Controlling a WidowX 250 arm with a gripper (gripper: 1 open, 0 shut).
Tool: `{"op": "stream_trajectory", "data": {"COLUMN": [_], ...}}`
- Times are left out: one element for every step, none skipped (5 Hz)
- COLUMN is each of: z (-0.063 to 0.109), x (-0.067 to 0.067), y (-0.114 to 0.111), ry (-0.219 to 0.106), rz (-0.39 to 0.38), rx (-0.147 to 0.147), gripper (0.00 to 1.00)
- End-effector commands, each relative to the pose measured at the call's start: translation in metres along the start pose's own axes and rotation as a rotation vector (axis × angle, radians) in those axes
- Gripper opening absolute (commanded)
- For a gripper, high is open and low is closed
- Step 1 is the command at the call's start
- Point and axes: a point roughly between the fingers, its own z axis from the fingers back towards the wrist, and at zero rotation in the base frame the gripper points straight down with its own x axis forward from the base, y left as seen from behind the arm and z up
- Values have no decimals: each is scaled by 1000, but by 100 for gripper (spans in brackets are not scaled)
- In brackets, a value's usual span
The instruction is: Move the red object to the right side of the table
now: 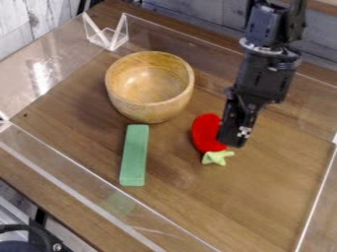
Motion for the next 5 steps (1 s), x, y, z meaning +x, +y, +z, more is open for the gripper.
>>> {"op": "stream_trajectory", "data": {"z": [37, 63, 54, 42, 36], "x": [8, 21, 21, 20, 21], "y": [0, -17, -24, -19, -14], "ry": [-38, -38, -41, -57, -73], "rz": [77, 108, 83, 141, 205], "rx": [73, 102, 106, 90, 89], "gripper": [0, 0, 100, 100, 100]}}
